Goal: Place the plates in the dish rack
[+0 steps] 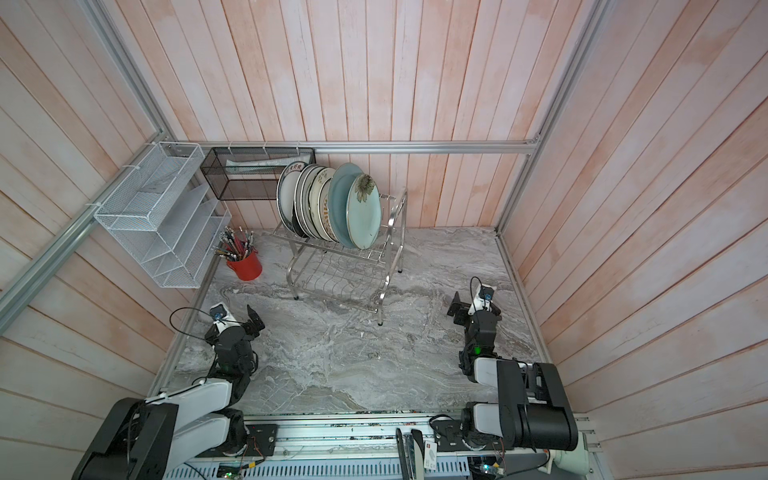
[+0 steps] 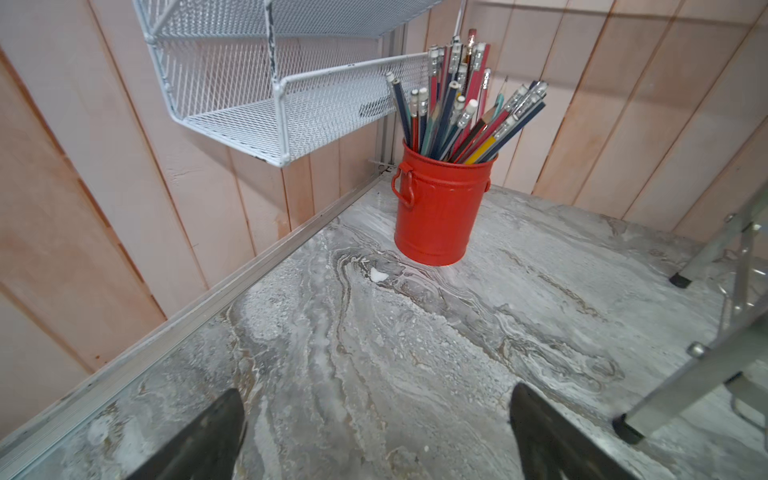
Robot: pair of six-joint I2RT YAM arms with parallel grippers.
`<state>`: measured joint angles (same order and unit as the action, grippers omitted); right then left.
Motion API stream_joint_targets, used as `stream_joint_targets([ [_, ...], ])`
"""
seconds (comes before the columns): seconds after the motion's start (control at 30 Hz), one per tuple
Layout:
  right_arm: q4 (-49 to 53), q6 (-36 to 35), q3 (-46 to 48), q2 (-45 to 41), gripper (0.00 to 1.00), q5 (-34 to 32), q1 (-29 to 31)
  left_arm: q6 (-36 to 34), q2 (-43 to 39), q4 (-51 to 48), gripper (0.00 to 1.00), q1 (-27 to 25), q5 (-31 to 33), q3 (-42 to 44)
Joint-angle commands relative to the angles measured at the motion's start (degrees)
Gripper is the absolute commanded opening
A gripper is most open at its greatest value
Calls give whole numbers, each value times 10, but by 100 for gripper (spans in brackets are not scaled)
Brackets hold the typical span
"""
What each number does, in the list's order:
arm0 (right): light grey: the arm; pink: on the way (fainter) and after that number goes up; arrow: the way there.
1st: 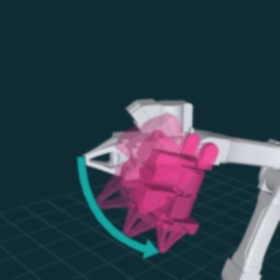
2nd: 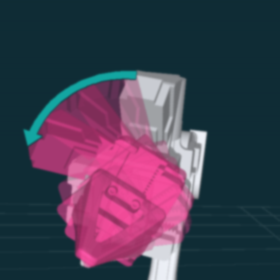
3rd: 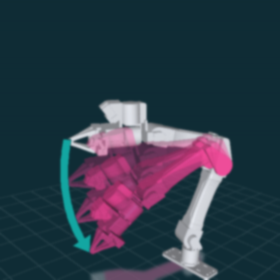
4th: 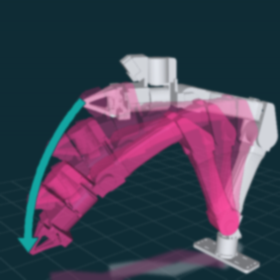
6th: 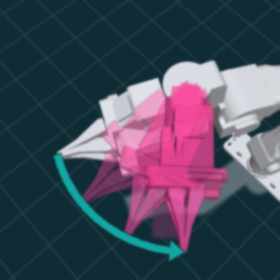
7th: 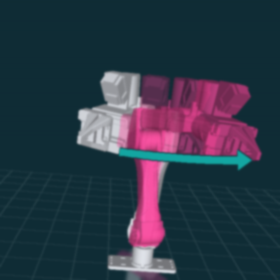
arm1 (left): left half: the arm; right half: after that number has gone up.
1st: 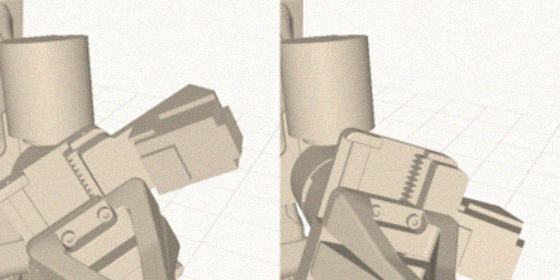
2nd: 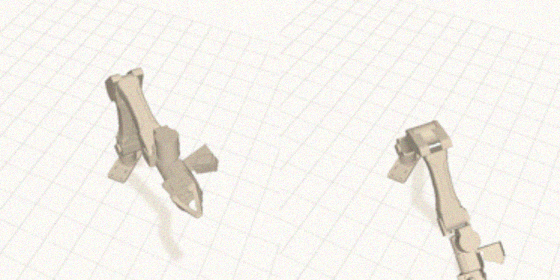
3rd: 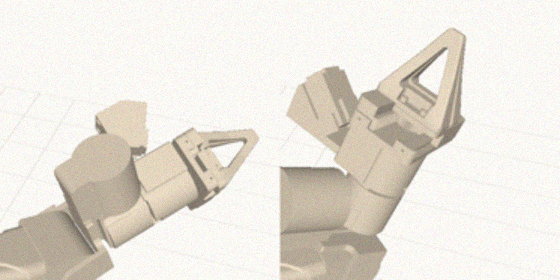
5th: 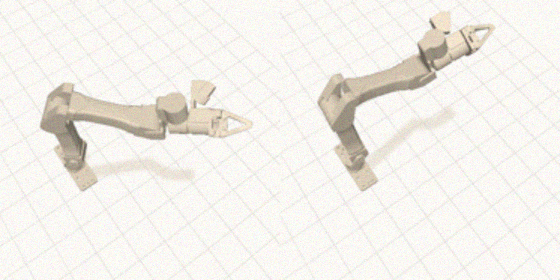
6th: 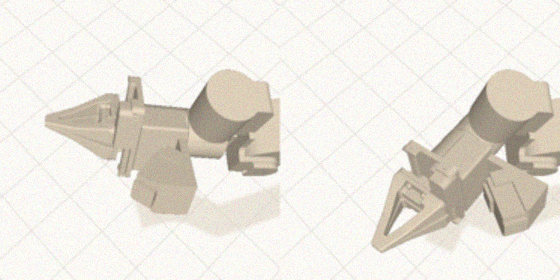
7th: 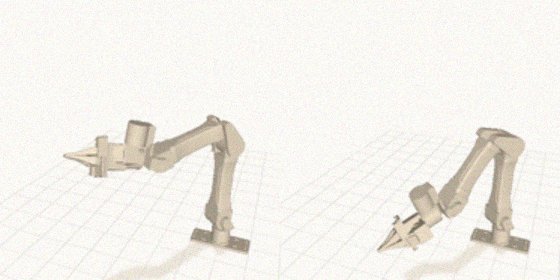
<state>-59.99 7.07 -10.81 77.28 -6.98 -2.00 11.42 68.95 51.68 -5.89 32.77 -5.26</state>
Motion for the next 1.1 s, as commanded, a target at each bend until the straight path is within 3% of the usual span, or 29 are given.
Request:
stream_joint_targets([
  [0.0,-117,-25,14,39,98,-2,-10,-23,37,122,100,23,-61,-20],
  [0.07,-171,-22,26,76,98,1,-11,-29,63,148,100,32,-75,-21],
  [0.17,-204,-23,23,104,98,11,-11,-48,148,295,100,39,-85,-5],
  [0.27,-113,-33,-12,89,98,23,-10,-56,123,189,100,41,-151,-34],
  [0.37,-102,-36,-22,94,98,27,-10,-60,159,184,100,61,-225,-52],
  [0.43,-98,-36,-23,93,98,28,-10,-65,209,235,100,68,-228,-64],
  [0.5,-97,-36,-24,93,98,28,-10,-60,182,127,100,68,-242,-95],
  [0.57,-97,-36,-24,93,98,27,-10,-66,203,178,100,68,-240,-88],
  [0.63,-97,-36,-25,94,98,26,-9,-66,185,125,100,66,-243,-100],
  [1.07,-90,-50,-31,95,98,3,8,-86,194,126,100,55,-232,-109],
])
